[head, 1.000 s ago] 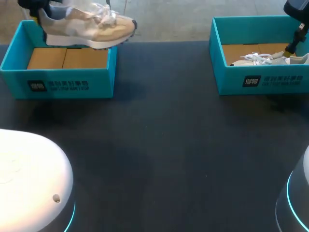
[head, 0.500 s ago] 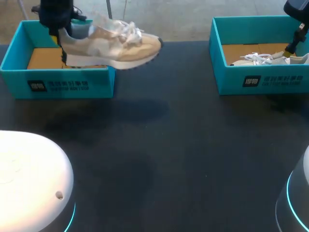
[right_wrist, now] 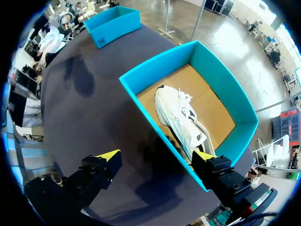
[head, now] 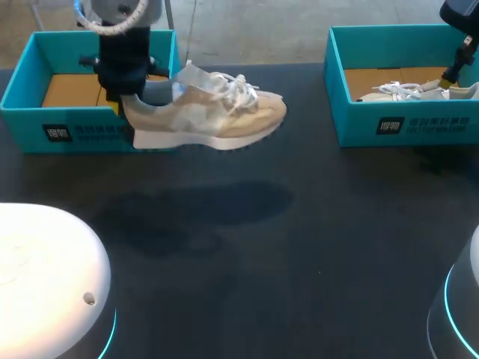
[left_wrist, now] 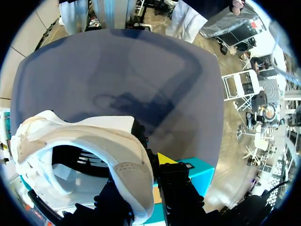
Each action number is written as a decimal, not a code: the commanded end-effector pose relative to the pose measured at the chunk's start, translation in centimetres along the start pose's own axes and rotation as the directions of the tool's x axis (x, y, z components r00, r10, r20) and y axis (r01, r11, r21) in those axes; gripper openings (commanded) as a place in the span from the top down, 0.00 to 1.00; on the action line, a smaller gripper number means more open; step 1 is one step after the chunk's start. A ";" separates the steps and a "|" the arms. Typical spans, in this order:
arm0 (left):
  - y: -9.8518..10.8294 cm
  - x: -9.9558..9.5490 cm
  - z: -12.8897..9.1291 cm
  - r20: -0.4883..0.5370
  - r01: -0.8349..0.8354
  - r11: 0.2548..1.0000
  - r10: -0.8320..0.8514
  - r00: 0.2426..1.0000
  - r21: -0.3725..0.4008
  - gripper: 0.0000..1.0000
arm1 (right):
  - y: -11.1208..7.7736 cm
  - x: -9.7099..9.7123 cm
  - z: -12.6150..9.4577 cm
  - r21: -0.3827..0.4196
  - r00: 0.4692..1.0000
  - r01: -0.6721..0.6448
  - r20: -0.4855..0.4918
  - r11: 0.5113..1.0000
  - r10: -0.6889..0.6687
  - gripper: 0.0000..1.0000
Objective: Take the shoe out of the shoebox, open the shoe tongue, remove and reinsert the insole, then place the shoe into the shoebox
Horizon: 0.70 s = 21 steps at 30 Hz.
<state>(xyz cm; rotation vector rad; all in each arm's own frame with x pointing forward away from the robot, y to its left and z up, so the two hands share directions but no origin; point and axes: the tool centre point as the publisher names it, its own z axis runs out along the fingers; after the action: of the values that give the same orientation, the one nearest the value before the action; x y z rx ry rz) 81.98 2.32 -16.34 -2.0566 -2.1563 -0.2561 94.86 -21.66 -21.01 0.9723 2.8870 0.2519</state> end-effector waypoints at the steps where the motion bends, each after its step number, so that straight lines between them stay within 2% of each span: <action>1: -2.0 -0.8 -0.1 0.003 0.003 0.999 -0.003 1.000 -0.048 1.00 | 0.0 0.0 0.0 0.000 1.000 0.001 0.000 1.000 -0.001 0.00; 6: -4.2 -2.8 0.3 0.006 0.006 0.998 -0.006 1.000 -0.059 1.00 | 0.0 0.0 0.0 0.000 1.000 0.001 0.000 1.000 -0.001 0.00; 13: -6.3 -4.5 1.3 0.041 0.013 0.998 -0.011 0.999 -0.054 1.00 | 0.0 0.0 0.0 0.000 1.000 0.001 0.000 1.000 -0.001 0.00; 21: -7.7 -6.0 3.7 0.048 0.005 0.999 -0.002 0.999 -0.053 1.00 | 0.0 0.0 0.0 0.000 1.000 0.001 0.000 1.000 -0.001 0.00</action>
<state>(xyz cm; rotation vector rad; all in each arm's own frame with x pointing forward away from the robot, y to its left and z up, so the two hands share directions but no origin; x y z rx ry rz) 74.89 -2.98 -20.40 -2.0961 -2.1891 -0.2658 94.85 -21.66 -21.01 0.9724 2.8871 0.2520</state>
